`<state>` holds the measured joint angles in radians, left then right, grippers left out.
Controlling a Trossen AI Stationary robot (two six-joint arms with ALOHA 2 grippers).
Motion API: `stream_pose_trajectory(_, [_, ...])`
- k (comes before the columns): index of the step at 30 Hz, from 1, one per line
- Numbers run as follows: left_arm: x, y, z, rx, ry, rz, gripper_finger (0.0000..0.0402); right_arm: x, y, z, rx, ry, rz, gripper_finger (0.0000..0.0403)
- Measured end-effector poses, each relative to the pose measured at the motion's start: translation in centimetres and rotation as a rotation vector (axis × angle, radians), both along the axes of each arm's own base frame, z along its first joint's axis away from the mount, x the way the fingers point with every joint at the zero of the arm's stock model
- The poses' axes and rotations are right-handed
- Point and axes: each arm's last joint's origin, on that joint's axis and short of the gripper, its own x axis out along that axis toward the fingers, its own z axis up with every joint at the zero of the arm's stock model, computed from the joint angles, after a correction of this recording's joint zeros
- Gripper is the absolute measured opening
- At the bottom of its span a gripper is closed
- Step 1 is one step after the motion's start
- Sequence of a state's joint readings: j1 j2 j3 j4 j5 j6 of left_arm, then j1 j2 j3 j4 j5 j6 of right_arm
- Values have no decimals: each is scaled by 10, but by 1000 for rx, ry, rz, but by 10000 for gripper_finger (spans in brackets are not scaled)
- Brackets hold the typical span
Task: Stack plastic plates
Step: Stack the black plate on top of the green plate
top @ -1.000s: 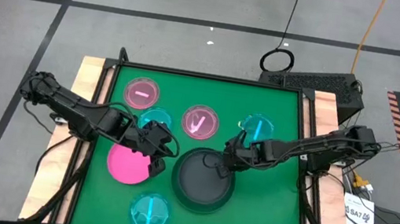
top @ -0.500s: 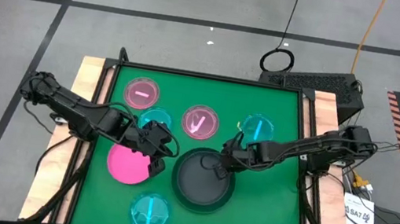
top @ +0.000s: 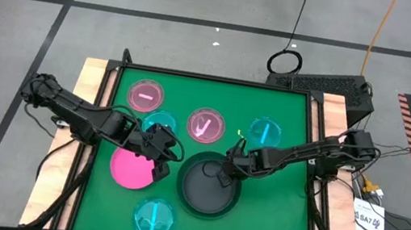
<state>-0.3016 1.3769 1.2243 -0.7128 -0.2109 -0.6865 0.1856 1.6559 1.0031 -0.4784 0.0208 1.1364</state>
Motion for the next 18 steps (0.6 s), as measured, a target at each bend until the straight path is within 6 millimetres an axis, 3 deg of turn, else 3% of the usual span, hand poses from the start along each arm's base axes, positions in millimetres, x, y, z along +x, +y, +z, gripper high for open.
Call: stream_pose_trajectory(18, [0, 0, 0, -5, 1, 7, 17, -1, -1, -2, -6, 24, -14, 102])
